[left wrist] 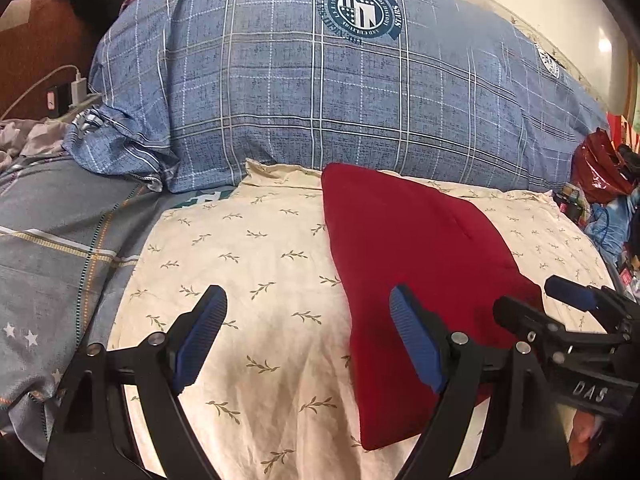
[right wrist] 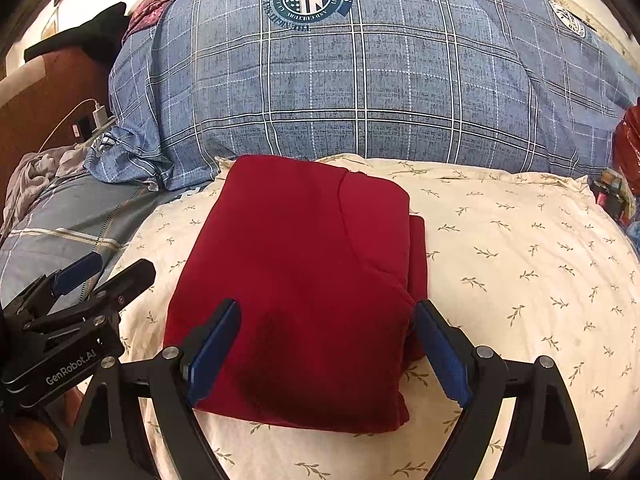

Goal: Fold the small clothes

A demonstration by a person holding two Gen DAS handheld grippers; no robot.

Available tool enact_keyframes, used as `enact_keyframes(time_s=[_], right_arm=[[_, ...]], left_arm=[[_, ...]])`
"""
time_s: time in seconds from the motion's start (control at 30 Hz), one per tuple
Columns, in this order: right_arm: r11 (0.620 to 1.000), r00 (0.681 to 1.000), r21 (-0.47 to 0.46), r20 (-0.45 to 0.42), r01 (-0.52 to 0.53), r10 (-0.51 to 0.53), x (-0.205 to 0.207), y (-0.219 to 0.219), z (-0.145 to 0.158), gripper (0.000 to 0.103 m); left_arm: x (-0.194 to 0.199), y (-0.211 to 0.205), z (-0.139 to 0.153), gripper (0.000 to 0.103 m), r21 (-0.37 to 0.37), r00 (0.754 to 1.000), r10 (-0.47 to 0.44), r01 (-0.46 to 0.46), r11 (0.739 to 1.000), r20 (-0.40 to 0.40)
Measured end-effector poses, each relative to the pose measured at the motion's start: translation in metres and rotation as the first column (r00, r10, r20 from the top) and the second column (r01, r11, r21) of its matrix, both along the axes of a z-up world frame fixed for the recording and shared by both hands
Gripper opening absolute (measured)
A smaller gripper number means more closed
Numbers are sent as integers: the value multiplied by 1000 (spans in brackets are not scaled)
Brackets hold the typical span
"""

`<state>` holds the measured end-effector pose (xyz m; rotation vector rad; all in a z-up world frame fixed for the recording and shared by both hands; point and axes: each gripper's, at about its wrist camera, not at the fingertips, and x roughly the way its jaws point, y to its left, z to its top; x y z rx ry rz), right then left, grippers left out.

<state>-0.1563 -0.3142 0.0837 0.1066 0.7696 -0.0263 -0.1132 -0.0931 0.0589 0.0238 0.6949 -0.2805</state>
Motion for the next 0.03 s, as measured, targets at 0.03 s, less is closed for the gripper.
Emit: enact_keyframes(time_s=[0.03], right_arm=[[1000,1000,8,-1,1,-1,1,-3,0,89]], left_arm=[[2,2,0,84,-2,1000,0,0,1000,-5]])
